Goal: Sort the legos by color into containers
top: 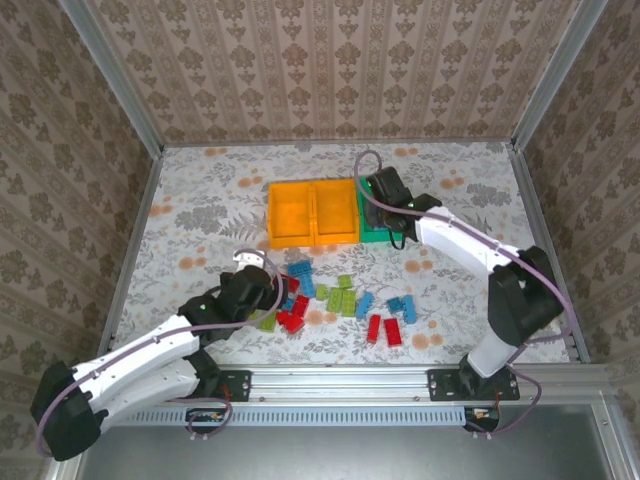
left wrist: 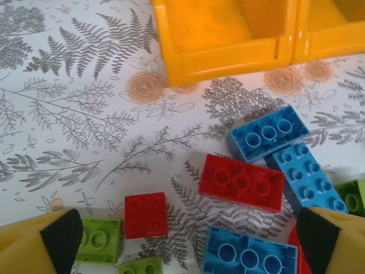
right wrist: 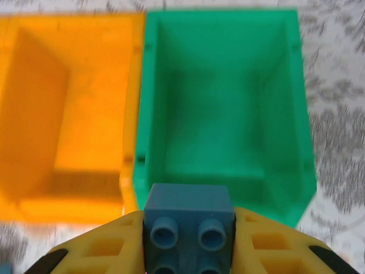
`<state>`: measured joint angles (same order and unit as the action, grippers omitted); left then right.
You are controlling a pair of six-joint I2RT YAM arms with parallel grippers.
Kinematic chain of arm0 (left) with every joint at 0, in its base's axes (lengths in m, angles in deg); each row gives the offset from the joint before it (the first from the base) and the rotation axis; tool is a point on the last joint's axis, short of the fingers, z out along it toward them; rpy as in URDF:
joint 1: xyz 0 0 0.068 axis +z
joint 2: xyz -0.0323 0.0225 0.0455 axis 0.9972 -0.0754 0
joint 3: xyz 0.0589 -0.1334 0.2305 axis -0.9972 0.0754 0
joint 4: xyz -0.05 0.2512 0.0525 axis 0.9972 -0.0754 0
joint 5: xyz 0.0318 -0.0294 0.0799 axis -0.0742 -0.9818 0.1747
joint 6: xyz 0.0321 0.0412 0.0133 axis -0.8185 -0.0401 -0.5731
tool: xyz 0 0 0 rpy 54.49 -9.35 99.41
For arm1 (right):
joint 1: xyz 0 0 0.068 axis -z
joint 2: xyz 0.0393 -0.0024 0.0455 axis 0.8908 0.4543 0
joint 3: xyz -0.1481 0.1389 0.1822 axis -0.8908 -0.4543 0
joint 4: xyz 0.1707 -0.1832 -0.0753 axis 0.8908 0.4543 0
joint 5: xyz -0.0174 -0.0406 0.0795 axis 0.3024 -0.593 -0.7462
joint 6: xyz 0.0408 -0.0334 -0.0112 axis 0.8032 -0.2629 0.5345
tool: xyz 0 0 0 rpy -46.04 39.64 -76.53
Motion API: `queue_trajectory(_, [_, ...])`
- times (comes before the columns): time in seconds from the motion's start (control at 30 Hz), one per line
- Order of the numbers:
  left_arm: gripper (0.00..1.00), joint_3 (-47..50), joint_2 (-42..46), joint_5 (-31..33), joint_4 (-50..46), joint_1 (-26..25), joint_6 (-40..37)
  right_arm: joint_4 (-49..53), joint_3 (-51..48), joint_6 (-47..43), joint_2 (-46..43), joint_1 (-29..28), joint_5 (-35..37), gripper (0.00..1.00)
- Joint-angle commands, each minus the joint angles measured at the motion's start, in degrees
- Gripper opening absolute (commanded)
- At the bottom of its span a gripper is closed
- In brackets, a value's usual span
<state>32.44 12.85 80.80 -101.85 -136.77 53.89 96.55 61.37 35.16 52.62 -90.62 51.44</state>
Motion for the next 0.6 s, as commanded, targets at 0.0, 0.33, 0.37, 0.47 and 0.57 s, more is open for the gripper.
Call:
queue_trajectory(0.0, [1.0, -1.82, -1.71, -0.85, 2.61, -2.11, -2.59, -0.39, 4.98, -2.26, 6.08, 1.91, 2.51, 0.26])
queue_trajectory(0.33, [0.99, -6.44, -13.82, -8.72, 11.59, -11.55, -12.92, 1.66, 16.09, -4.89, 20.19, 3.73, 5.34, 0.33])
queue_trajectory(0.37, [0.99, -7.96, -16.05, -9.33, 11.64, -12.59, -14.01, 1.97, 16.62, -5.01, 20.94, 3.81, 5.43, 0.34])
queue_trajectory(0.47, [0.97, -12.95, -22.92, -11.41, 11.11, -14.63, -15.72, 2.87, 17.04, -4.69, 21.7, 4.14, 4.76, 0.46])
queue_trajectory(0.57, [0.91, -17.77, -30.16, -14.41, 11.52, -15.91, -16.47, 3.44, 16.35, -4.19, 20.57, 4.1, 3.76, 0.63])
